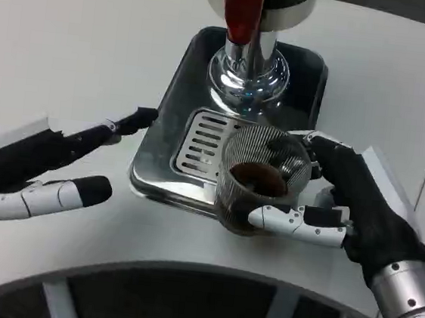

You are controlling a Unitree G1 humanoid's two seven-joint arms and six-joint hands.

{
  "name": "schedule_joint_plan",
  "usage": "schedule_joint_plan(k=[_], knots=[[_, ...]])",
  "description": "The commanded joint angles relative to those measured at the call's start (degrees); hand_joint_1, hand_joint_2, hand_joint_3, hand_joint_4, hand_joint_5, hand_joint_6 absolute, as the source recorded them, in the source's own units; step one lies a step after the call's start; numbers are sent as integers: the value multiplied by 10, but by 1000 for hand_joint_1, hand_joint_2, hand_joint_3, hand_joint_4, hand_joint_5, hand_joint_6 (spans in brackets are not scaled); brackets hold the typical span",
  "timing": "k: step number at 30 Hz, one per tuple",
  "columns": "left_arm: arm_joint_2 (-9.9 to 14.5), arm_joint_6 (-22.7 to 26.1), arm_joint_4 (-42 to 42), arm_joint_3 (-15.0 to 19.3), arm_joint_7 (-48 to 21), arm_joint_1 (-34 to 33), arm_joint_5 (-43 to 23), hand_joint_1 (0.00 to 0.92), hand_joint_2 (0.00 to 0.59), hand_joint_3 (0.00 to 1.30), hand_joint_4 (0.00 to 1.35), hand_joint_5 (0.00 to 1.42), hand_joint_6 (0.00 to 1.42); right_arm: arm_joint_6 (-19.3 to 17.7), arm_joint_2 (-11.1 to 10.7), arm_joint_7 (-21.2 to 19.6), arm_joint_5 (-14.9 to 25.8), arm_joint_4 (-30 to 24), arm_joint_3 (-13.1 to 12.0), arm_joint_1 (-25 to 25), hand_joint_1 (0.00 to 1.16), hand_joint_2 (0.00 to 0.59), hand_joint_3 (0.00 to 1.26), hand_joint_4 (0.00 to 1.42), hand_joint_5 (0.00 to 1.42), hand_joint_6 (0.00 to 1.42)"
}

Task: Grasp the cup under the faucet to collect the drink, then remove the cup.

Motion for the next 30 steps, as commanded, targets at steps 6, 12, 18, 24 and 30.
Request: schedule_joint_plan(k=[6, 12, 18, 24, 30], knots=[[-2, -26, -61, -31, 26, 38, 37, 0, 93, 8, 0, 0, 0, -2, -9, 15, -2, -62, 0, 37, 1020, 214, 882, 1024, 1142, 1237], [0, -37, -97, -44, 44, 55, 62, 0, 88, 0, 0, 0, 0, -3, -14, 20, -4, -88, -4, 60, 1020, 214, 883, 1024, 1147, 1237], [1, -43, -124, -51, 59, 74, 82, 0, 88, 0, 0, 0, 0, -4, -17, 24, -6, -117, -7, 82, 1020, 214, 883, 1024, 1141, 1237], [-1, -53, -151, -49, 82, 102, 108, 0, 88, 0, 0, 0, 0, -3, -19, 31, -9, -142, -7, 106, 1020, 214, 883, 1024, 1141, 1247], [-4, -60, -174, -33, 119, 138, 137, 0, 86, 0, 0, 0, 0, -7, -22, 38, -10, -159, -3, 127, 1020, 214, 883, 1024, 1140, 1253]])
